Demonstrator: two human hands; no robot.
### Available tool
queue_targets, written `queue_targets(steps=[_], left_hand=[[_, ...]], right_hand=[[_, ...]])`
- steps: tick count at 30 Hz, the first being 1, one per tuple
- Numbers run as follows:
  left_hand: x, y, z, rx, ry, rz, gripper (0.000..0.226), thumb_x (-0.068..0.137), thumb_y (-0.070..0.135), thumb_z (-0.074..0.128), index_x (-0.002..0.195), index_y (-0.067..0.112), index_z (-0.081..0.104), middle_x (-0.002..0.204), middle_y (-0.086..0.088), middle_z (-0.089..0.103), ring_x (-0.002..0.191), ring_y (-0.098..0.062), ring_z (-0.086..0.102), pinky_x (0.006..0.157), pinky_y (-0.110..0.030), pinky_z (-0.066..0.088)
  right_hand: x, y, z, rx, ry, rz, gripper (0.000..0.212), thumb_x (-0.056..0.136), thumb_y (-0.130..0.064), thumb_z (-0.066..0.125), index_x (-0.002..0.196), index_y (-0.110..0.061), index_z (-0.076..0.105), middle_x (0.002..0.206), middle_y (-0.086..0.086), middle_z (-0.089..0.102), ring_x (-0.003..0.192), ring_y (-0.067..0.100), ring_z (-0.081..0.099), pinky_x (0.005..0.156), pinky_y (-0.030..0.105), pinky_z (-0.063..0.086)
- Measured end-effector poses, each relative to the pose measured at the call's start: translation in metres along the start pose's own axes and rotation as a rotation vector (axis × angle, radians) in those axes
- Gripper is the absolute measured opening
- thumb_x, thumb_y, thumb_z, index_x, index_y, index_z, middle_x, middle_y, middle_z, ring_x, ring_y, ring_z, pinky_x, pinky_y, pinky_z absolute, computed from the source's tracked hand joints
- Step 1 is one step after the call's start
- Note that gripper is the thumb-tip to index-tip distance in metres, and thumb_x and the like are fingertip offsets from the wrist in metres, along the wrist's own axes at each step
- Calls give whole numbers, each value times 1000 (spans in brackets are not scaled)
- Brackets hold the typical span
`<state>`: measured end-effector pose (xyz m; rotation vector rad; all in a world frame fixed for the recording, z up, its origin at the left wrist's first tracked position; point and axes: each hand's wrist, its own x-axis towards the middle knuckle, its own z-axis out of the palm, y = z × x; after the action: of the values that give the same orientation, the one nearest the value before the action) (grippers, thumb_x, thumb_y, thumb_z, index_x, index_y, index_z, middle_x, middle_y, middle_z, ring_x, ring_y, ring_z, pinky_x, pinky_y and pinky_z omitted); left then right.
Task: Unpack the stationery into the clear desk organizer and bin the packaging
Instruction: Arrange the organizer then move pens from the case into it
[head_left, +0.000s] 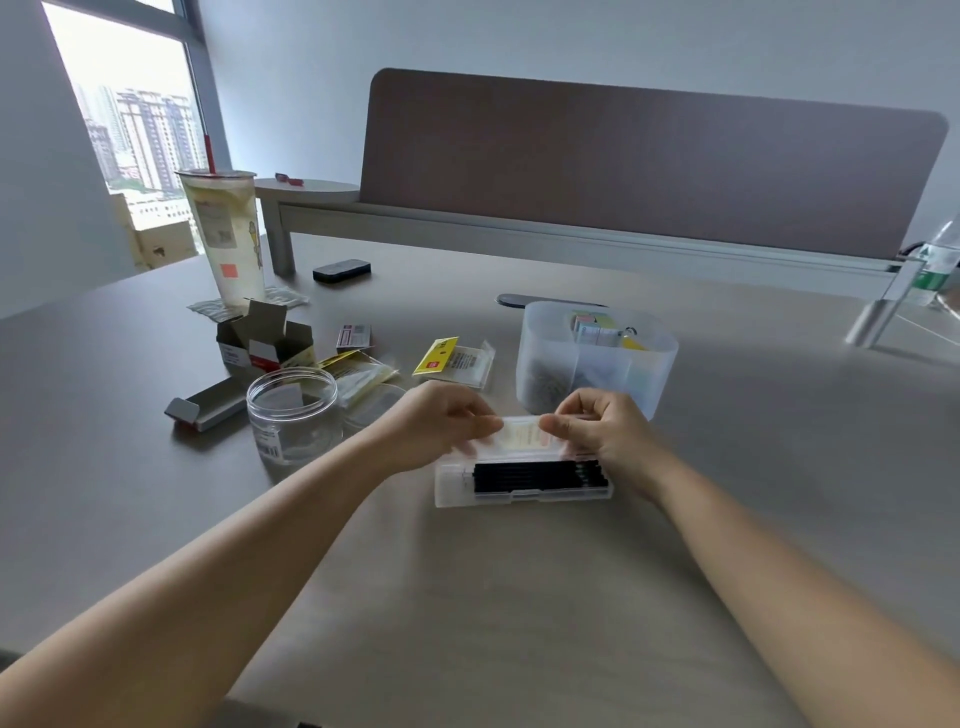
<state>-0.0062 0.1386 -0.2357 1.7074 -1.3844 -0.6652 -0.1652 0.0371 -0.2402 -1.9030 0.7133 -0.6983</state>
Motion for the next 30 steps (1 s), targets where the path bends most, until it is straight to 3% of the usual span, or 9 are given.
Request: queue_targets(steps=[3,6,8,13,14,18,23,27,30], left_hand=[[7,0,6,73,9,-3,8,84,13,60,79,9,65,65,7,61,40,7,53,44,-4,36],[9,-4,10,110,104,0,16,84,13,59,68,14,62,63,7,60,39,7,52,43,-4,35],[7,-7,12,136,174,-7,26,85,14,59,60,19,58,62,7,59,42,2,54,47,-7,39],[2,-7,13,179,283,-43,8,79,19,65,73,16,61,68,1,59,66,-19,58,71,-32,47],[-1,-5,13,186,275,-64,8,76,18,68,82,16,62,74,0,59,73,-20,56,71,-30,43],[-7,-2,10,216,154,-67,61,70,12,73,124,25,47,102,-3,57,84,-15,49,69,-19,35],[-10,-4,7,177,21,-41,66,74,16,69,131,35,40,130,6,50,97,-17,58,59,-12,44],[-8,-6,5,77,-51,-70,70,75,11,68,134,30,37,143,1,40,131,-13,39,101,-27,41],[-5,-4,5,-5,-112,-111,76,77,6,66,139,28,28,144,-1,37,124,-16,43,103,-31,40]], right_hand=[[-1,2,2,-103,50,15,21,76,-23,69,83,-12,53,75,-3,52,71,11,52,56,11,42],[-7,8,0,-314,159,44,51,72,-30,73,110,-8,46,103,1,50,97,17,47,76,22,35],[-15,11,-2,-422,215,30,60,69,-33,74,113,-7,43,111,5,48,106,21,46,82,23,33],[-26,8,4,-487,151,55,56,72,-37,71,111,-9,44,102,1,45,92,16,45,75,23,31],[-25,8,7,-491,131,55,54,73,-37,70,111,-9,44,104,2,46,93,16,45,75,23,32],[-18,5,15,-462,135,53,53,76,-31,69,116,-7,44,121,8,49,107,21,48,78,21,31],[-9,3,24,-440,98,48,55,77,-28,68,121,-7,42,130,10,44,115,21,45,82,20,31],[-5,4,22,-402,51,39,54,78,-24,68,123,-9,42,130,9,45,116,20,45,83,18,30],[-1,8,19,-358,15,47,53,77,-21,69,121,-10,43,127,9,48,116,21,47,91,22,34]])
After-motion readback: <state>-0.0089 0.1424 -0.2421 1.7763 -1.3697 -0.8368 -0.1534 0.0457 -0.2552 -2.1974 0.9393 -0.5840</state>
